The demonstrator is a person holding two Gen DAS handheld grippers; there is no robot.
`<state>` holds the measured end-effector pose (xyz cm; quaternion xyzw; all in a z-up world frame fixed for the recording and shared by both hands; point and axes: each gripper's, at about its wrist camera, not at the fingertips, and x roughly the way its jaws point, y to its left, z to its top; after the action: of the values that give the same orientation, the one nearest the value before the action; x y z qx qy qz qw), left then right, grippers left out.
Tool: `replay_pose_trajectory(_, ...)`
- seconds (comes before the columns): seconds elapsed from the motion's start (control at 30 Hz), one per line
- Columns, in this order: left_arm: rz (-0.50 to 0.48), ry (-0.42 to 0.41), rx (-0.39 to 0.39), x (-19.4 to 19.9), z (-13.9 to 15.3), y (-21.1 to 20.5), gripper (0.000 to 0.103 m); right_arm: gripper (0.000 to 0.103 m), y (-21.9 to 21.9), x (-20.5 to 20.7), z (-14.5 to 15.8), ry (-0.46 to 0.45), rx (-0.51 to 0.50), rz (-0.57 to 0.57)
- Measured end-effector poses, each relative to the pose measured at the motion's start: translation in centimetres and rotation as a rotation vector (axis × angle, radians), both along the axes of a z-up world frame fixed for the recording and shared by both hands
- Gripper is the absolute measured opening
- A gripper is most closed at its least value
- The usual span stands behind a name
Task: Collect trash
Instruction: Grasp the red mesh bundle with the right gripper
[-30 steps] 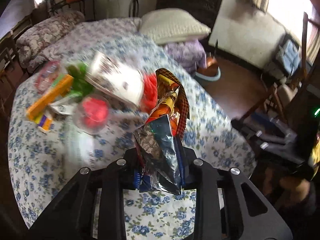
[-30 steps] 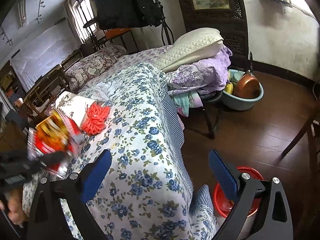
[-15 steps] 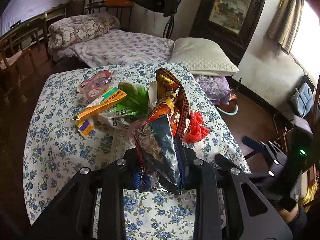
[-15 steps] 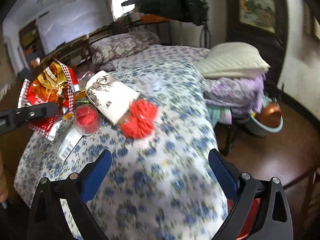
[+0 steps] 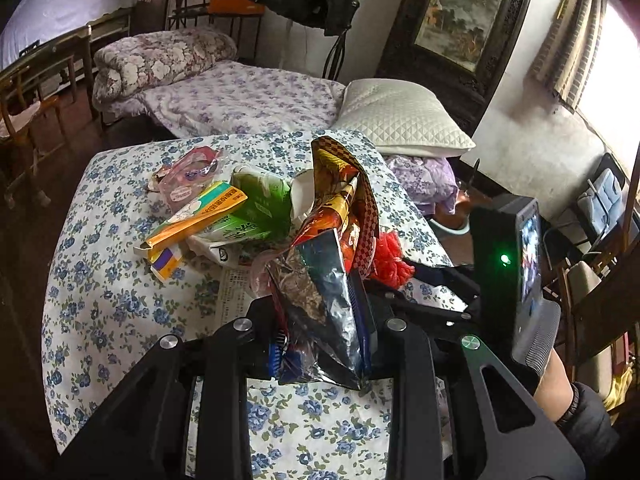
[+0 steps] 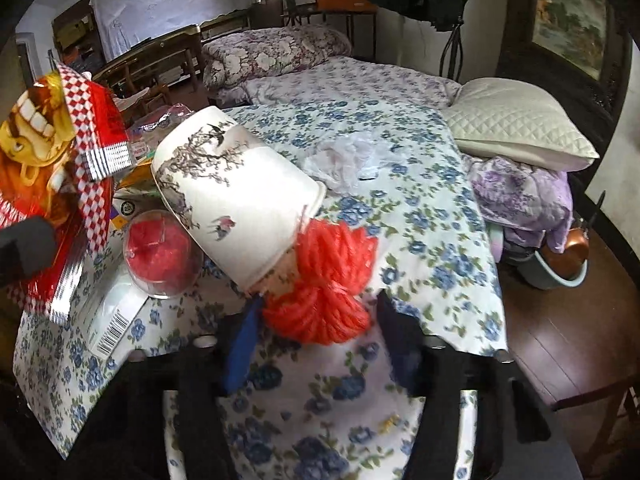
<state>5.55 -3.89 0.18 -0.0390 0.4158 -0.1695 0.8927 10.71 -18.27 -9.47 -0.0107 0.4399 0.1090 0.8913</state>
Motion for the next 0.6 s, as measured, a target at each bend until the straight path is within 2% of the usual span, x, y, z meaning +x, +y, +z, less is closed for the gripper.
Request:
replay_pose_trajectory(0.07, 0.001, 0.004, 0.002, 0.1, -0.1, -0.1, 0.029, 0.035, 0.0, -0.6, 0.4, -0.014, 0.004, 0.005)
replay_pose_trajectory(0.27, -0.014, 0.005, 0.007, 0.2, -0.4, -0.6, 0.029, 0.034, -1.6, -4.0, 2.0, -0.067, 0.024, -0.011)
replay_pose_trajectory(0.4, -0.045, -0.003, 0.007, -0.3, -0.4, -1.4, 0.029, 0.034, -4.0, -6.6, 2.8, -0.08, 0.057, -0.056)
replay_pose_trajectory(0.6, -0.107, -0.015, -0.038, -1.4, -0.1, -2.6, 0.029, 0.034, -7.8, -10.9, 3.2, -0.107, 0.102, -0.137)
